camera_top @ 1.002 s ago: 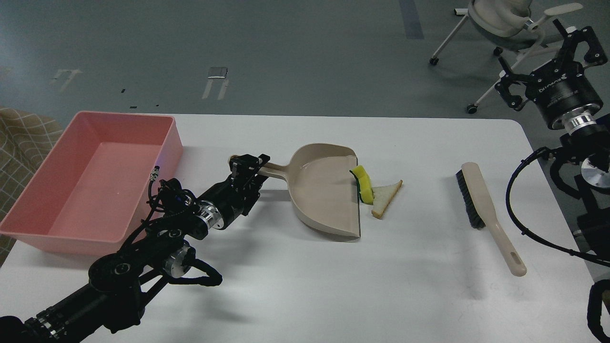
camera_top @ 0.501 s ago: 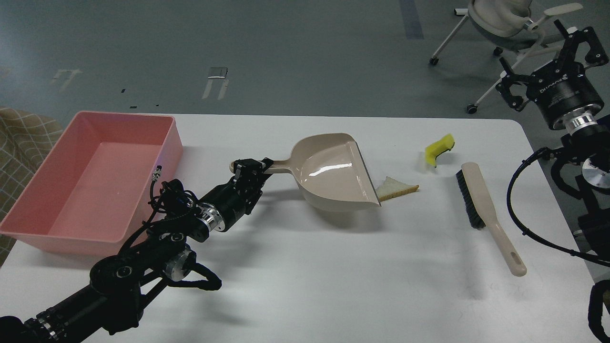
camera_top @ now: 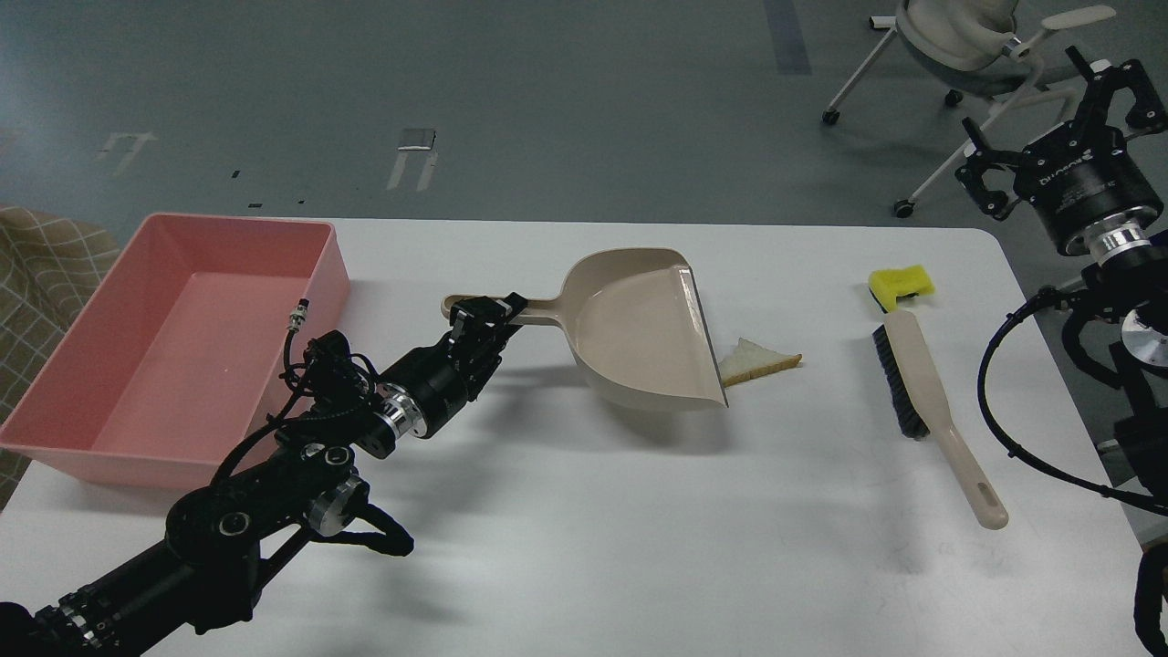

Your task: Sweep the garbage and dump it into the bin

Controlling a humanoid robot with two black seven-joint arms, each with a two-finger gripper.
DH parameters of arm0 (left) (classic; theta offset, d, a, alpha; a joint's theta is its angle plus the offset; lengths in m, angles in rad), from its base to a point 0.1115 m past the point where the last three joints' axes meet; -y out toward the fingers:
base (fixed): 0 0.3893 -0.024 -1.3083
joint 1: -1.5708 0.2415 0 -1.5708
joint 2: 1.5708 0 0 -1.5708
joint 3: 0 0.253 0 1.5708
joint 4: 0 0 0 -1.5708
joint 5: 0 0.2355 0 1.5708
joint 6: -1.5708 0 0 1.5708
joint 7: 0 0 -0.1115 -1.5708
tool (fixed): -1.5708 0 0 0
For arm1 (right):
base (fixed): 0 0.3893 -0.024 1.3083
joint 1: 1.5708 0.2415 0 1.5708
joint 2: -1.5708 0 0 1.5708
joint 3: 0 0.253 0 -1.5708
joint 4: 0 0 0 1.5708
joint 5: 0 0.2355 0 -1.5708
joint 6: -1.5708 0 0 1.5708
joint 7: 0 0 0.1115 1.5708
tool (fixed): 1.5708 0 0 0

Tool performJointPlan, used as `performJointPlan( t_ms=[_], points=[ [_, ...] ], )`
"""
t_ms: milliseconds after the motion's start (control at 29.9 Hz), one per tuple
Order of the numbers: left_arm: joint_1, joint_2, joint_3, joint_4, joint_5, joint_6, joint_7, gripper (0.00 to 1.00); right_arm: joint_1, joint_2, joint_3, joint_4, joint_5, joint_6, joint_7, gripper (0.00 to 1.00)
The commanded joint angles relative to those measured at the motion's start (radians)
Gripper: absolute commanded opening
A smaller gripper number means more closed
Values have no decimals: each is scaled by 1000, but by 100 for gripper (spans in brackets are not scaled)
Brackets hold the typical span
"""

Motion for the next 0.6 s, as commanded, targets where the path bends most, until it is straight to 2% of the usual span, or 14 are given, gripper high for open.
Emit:
performJointPlan(
  t_ms=[0,167,334,468,568],
  points=[
    [3,19,0,-5,22,-2,-22,22,1,-38,-15,1,-32,-10,-2,100],
    [-5,34,22,-5,61,-1,-25,22,0,-110,-53,4,-231,-55,-6,100],
    [5,33,37,1,126,7,-28,22,-8,-251,-188,35,-336,-52,-3,100],
    [12,30,37,4,142,8,-48,21,-69,-433,-332,240,-376,-50,-2,100],
    [12,31,37,6,142,8,-56,21,-117,-553,-371,381,-417,-41,-2,100]
  ],
)
